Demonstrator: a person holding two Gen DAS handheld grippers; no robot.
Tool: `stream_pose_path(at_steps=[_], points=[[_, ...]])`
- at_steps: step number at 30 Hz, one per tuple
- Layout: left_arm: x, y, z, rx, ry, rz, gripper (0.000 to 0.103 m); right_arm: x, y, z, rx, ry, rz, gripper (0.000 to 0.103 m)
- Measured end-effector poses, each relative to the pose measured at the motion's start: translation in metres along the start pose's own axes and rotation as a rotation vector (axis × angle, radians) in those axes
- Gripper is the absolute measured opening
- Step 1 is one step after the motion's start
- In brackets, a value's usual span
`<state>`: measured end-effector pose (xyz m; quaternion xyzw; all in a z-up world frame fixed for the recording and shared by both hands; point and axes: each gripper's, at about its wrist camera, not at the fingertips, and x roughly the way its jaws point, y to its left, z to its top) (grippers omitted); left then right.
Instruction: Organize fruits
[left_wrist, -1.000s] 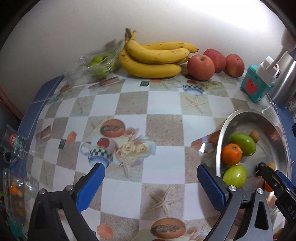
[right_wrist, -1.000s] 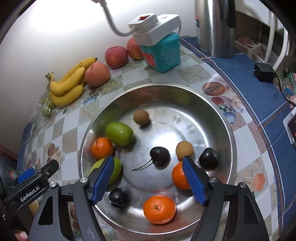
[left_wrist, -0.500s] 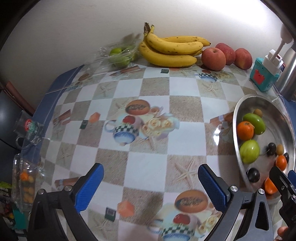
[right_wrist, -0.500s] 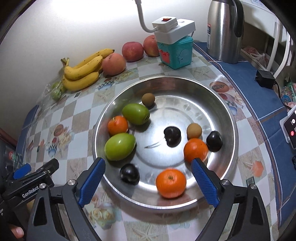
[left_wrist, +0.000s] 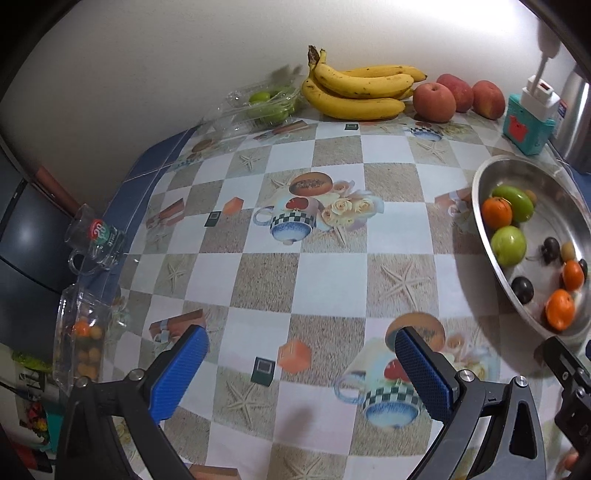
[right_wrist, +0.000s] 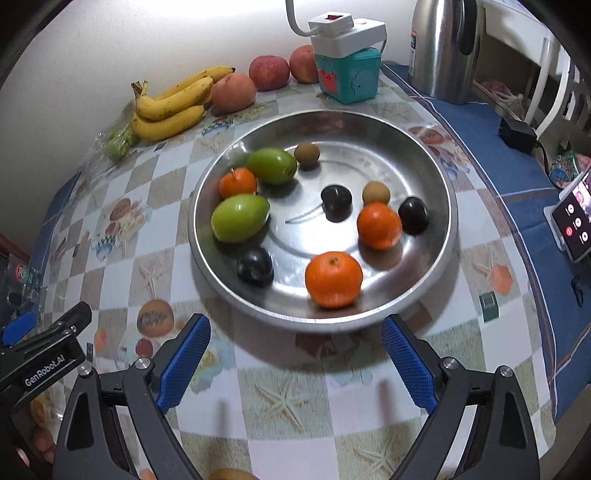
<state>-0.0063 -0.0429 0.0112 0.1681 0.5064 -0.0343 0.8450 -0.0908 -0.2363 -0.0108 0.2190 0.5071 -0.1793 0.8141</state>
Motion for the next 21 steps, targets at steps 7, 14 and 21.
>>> stream_pose_path(at_steps=[7,14,21], points=[[0.001,0.001,-0.014,0.027,0.011,-0.009,0.103,-0.004,0.000,-0.010,-0.012,0.003,-0.006,0.094],[0.004,0.008,-0.014,0.003,0.022,-0.007,0.103,-0.003,0.001,-0.010,-0.014,0.004,-0.010,0.094],[0.003,0.009,-0.011,-0.002,0.009,-0.010,0.103,-0.001,0.003,-0.009,-0.020,0.003,-0.007,0.094]])
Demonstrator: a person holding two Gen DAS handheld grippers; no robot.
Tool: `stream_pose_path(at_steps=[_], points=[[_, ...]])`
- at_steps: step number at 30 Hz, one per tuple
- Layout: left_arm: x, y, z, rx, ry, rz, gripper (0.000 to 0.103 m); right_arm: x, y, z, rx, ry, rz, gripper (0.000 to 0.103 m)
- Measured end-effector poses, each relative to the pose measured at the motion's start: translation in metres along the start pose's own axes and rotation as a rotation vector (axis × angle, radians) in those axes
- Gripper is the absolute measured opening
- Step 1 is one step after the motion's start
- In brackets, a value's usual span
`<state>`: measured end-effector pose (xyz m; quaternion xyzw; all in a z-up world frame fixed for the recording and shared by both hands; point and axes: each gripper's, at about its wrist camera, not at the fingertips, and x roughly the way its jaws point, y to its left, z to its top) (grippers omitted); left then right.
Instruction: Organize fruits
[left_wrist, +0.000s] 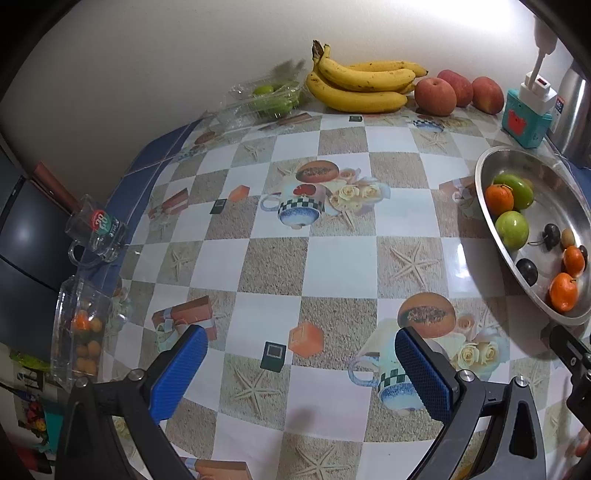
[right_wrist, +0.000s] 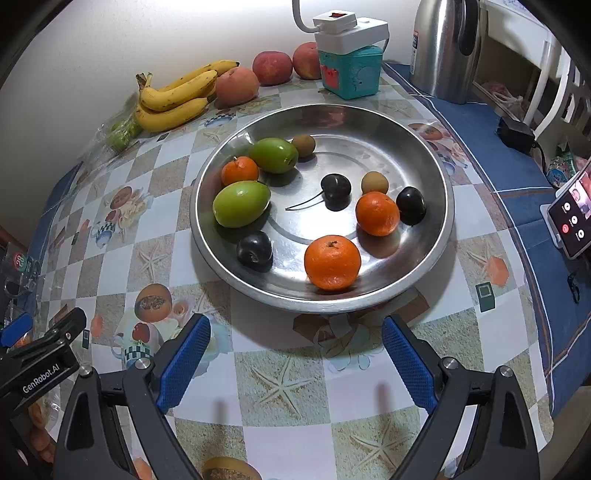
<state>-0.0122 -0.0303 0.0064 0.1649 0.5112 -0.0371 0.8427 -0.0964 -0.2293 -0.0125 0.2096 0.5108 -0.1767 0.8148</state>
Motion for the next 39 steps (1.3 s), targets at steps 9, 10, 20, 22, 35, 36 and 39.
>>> stream_pose_path(at_steps=[9,10,20,22,35,36,39], points=[[-0.0012,-0.0029,0.0001,0.006,0.003,-0.037,0.103,0.0015,-0.0039,0.0014,0.020,-0.003,0.016,0.094],[-0.0017,-0.0035,0.0002,0.008,0.003,-0.039,0.103,0.0018,-0.0041,0.0014,0.021,-0.002,0.016,0.094],[-0.0033,-0.0032,0.0003,0.006,-0.002,-0.048,0.103,0.0008,-0.0018,0.0015,0.013,-0.005,0.020,0.094],[-0.0033,-0.0032,0.0003,0.005,0.000,-0.049,0.103,0.0005,-0.0012,0.0017,0.010,-0.006,0.019,0.094],[-0.0026,-0.0022,0.0007,0.003,0.000,-0.051,0.103,0.0009,0.0020,0.0017,-0.009,-0.003,0.017,0.094],[-0.0026,-0.0021,0.0006,0.002,0.000,-0.051,0.103,0.0008,0.0021,0.0018,-0.010,-0.003,0.017,0.094],[-0.0024,-0.0020,0.0007,0.000,0.000,-0.052,0.103,0.0009,0.0025,0.0019,-0.013,-0.002,0.016,0.094]])
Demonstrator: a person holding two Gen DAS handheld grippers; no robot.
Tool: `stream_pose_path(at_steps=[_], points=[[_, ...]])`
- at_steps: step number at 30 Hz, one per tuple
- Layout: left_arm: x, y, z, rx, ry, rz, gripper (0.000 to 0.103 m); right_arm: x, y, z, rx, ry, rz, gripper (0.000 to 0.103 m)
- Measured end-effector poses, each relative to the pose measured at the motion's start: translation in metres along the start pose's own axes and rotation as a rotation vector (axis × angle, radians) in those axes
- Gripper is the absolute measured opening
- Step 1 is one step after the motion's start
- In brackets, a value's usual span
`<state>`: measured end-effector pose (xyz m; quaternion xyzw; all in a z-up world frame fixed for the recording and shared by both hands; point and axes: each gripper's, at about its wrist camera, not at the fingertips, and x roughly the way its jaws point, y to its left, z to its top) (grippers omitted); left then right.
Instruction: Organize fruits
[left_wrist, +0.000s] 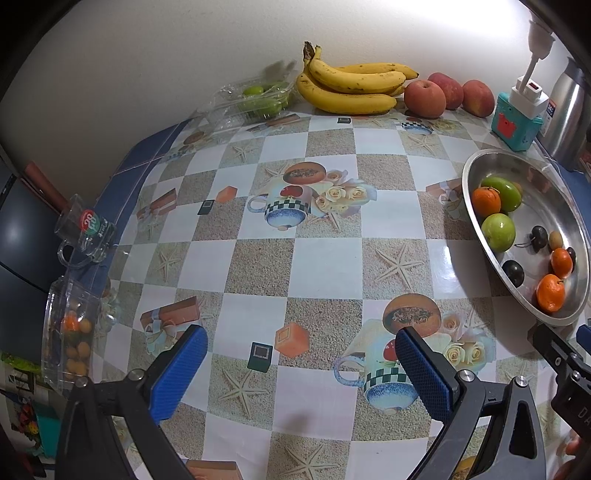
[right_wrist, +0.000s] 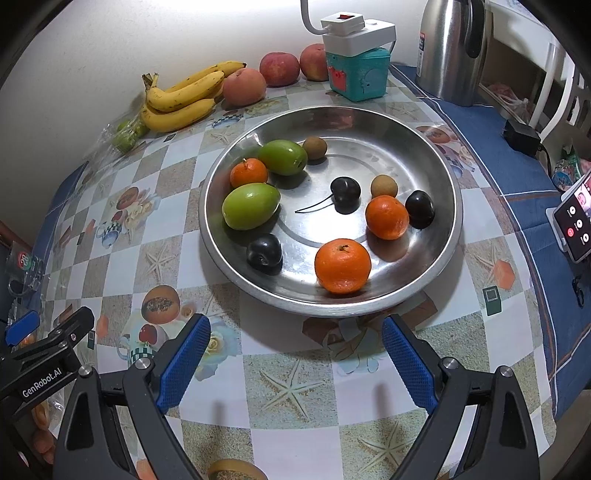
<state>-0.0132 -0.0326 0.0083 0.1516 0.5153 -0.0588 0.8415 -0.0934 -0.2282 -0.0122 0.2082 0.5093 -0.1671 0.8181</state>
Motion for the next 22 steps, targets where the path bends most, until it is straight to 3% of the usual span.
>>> stream_pose_path(at_steps=[22], points=[[-0.0026,0.0031,0.0007,-0.027,-0.006,-0.028,0.103,0.0005,0.0015,-0.0014,-0.003,0.004,-0.003,0.094]])
